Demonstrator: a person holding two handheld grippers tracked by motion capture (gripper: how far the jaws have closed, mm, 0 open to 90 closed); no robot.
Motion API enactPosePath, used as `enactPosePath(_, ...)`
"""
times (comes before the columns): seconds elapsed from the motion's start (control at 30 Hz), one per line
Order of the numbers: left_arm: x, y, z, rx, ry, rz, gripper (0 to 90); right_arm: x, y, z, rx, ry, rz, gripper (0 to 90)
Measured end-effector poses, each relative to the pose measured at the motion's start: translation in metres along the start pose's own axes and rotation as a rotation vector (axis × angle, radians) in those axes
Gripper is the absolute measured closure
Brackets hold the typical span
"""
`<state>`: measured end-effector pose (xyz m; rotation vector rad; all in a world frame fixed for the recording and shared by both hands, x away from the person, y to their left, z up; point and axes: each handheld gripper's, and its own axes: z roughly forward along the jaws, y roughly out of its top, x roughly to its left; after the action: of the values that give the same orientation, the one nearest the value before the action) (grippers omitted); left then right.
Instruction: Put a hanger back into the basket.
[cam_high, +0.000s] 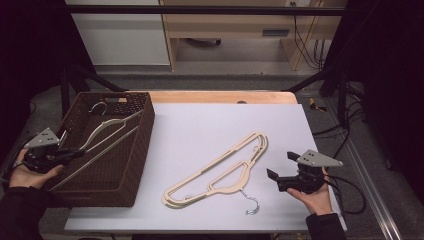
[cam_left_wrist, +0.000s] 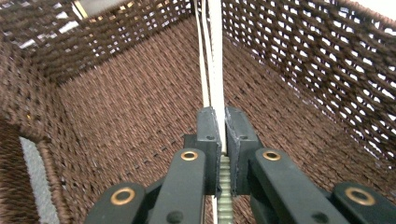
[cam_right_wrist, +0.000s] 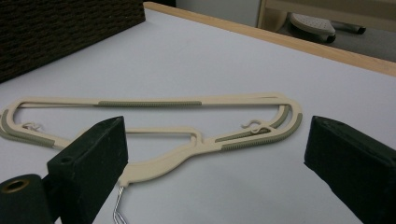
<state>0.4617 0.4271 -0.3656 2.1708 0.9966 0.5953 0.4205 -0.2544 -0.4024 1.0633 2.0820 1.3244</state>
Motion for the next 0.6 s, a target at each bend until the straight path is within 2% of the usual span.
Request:
enactPosePath(0.13, -0.007, 0.004, 0.006, 0.111, 0.012, 0.03, 84.7, 0.0, 0.0, -0.001, -0.003, 0.001, -0.002, 6.4)
enactPosePath(0.2, -0.008, 0.003, 0.009, 0.151, 0.014, 0.036, 84.4, 0.0, 0.001, -0.001, -0.004, 0.002, -0.003, 6.4)
enactPosePath(0.23, -0.009, 0.003, 0.009, 0.154, 0.023, 0.048, 84.2, 0.001, 0.001, -0.001, -0.001, 0.004, -0.003, 6.4)
enactPosePath(0.27, -0.01, 0.003, 0.01, 0.155, 0.02, 0.042, 84.2, 0.001, 0.001, -0.001, -0.001, 0.004, -0.003, 6.4)
enactPosePath(0.3, -0.01, 0.004, 0.009, 0.176, 0.0, 0.046, 83.9, 0.001, 0.001, -0.001, -0.001, 0.004, -0.005, 6.5)
enactPosePath(0.4, -0.016, 0.004, 0.012, 0.206, -0.01, 0.059, 79.0, 0.002, 0.004, -0.001, 0.001, 0.006, -0.013, 6.5)
enactPosePath(0.43, -0.019, 0.004, 0.012, 0.212, -0.029, 0.07, 78.0, 0.002, 0.006, -0.001, 0.002, 0.005, -0.017, 6.6)
enactPosePath(0.6, -0.023, 0.009, 0.003, 0.178, -0.037, 0.081, 70.2, 0.005, 0.011, -0.001, 0.001, 0.01, -0.03, 6.6)
